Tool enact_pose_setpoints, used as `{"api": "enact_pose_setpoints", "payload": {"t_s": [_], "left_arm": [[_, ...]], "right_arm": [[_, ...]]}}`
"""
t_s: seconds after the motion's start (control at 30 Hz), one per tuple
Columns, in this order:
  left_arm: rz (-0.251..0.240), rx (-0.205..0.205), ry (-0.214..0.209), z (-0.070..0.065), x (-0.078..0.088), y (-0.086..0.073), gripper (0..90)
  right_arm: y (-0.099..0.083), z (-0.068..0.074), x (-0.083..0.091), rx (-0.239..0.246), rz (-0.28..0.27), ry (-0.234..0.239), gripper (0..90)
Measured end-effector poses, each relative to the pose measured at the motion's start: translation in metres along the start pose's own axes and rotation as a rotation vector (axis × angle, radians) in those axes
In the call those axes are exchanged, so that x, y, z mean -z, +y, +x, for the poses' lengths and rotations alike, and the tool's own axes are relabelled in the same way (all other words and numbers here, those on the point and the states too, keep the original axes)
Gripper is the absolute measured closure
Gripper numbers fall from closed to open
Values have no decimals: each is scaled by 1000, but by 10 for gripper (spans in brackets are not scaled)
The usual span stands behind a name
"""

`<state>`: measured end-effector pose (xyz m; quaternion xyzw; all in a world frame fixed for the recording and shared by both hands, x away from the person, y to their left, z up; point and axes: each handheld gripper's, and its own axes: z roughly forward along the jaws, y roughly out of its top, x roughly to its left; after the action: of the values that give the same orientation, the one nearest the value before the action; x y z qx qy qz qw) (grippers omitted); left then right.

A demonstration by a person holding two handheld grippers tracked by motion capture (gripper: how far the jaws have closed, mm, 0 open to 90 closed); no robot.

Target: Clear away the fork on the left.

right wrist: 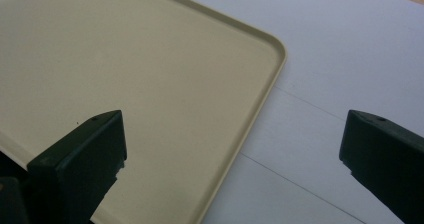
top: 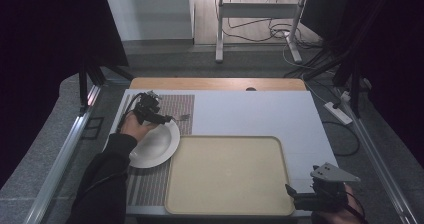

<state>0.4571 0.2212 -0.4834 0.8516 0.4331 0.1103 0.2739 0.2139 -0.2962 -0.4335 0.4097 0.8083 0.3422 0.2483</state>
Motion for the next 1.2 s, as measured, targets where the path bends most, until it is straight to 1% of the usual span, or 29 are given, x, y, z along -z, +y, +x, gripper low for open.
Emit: {"api": "enact_pose_setpoints", "payload": {"t_s": [0.03, 0.07, 0.1, 0.13, 0.17, 0.2, 0.27, 0.3, 0.33, 0.37, 0.47, 0.5, 0.57, 0.6, 0.63, 0.7, 0.73, 0.77, 0.8, 0.9, 0.93, 0.97, 1.0, 1.03, 1.07, 1.1, 1.13, 1.17, 1.2], "left_arm": [[6, -7, -4, 1, -2, 3, 491], [15, -19, -19, 1, -3, 6, 583], [18, -32, -25, 1, -5, 10, 694], [26, -42, -30, 1, -7, 13, 756], [26, -42, -30, 1, -7, 13, 842], [54, -59, -38, 1, -14, 19, 886], [95, -74, -50, 1, -22, 24, 887], [119, -82, -43, 1, -26, 26, 888], [119, -82, -43, 1, -26, 26, 888], [164, -92, -49, 3, -35, 30, 888], [218, -92, -78, 5, -47, 33, 888], [232, -94, -82, 6, -50, 33, 887], [238, -90, -85, 7, -53, 33, 888], [229, -86, -102, 10, -55, 34, 888], [225, -85, -98, 12, -55, 34, 888], [219, -85, -84, 15, -56, 34, 888], [217, -88, -67, 16, -57, 33, 888], [217, -88, -67, 16, -57, 33, 888], [202, -85, -52, 19, -58, 33, 888], [171, -68, -29, 23, -60, 33, 888], [171, -68, -29, 23, -60, 33, 887], [166, -70, -20, 24, -61, 33, 888], [172, -76, -13, 24, -60, 35, 887], [172, -76, -13, 24, -60, 35, 888], [157, -65, -51, 28, -54, 37, 887], [157, -65, -51, 28, -54, 37, 887], [142, -73, -55, 32, -46, 38, 885], [134, -72, -52, 34, -42, 38, 838], [134, -72, -52, 34, -42, 38, 771]], "right_arm": [[0, 0, 0, 0, 0, 0, 0], [0, 0, 0, 0, 0, 1, 0], [0, 0, 0, 0, 0, 1, 0], [0, 0, 0, 1, 0, 1, 0], [0, 0, 0, 1, 0, 1, 0], [0, 0, 0, 2, -1, 2, 0], [0, 0, 0, 0, -1, 3, 0], [0, 0, 0, 0, 0, 2, 0], [0, 0, 0, 0, 0, 3, 0], [0, 0, 0, 0, 0, 3, 0], [0, 0, 1, 1, -4, 2, 0], [0, 0, 1, 1, -4, 3, 0], [-1, 0, 1, 1, -4, 3, 0], [-1, -1, 1, -1, -6, 4, 0], [-1, -1, 1, -2, -7, 5, 0], [-1, -1, 1, 0, -6, 6, 0], [-1, 0, 1, 2, -3, 4, 0], [-1, 0, 1, 4, -4, 5, 0], [-1, 0, 1, 5, -4, 5, 0], [0, 0, 1, 6, -3, 8, 0], [0, 0, 1, 6, -3, 8, 0], [0, 0, 1, 6, -4, 8, 0], [-1, 0, 1, 5, -4, 6, 0], [-1, 0, 1, 3, -4, 6, 0], [-1, 0, 1, 3, -5, 6, 0], [-1, 0, 1, 1, -7, 9, 0], [-1, -1, 1, 1, -7, 9, 0], [-1, -1, 1, 1, -5, 10, 0], [-1, -1, 0, 2, -5, 10, 0]]}}
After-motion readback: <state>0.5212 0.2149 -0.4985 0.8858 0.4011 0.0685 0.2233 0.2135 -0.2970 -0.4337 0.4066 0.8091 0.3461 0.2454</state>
